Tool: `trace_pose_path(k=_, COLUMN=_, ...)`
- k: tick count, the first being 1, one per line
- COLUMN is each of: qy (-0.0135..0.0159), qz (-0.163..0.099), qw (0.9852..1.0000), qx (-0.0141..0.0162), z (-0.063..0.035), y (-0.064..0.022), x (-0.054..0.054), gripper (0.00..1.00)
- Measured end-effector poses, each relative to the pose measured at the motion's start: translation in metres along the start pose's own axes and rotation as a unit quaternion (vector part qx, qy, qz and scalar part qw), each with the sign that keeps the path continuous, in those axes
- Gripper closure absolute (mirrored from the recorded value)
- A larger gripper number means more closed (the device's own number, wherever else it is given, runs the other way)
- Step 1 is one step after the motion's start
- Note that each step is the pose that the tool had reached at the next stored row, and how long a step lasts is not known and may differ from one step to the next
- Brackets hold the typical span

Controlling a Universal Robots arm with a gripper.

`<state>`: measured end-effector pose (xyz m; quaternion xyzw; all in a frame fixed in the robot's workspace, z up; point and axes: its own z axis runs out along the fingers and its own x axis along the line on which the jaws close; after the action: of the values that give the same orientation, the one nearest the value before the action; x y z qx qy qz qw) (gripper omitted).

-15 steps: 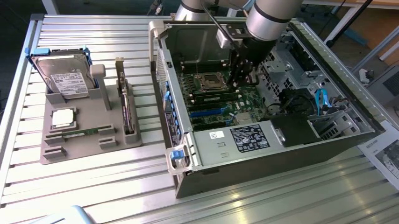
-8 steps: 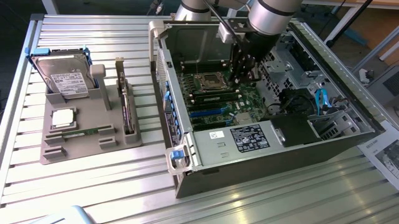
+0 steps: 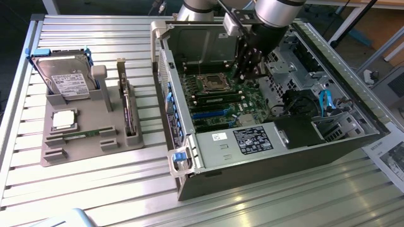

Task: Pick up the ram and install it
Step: 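Insert the ram into the slot, then press down the ram until it locks into place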

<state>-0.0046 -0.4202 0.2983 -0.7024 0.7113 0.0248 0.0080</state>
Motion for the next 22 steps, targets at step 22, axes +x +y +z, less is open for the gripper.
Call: trace_pose_path(k=22, qy=0.0001, qz=0.0, qw=1.0, qx=0.0, z=-0.0181, y=0.0004, x=-0.001, gripper=0.83)
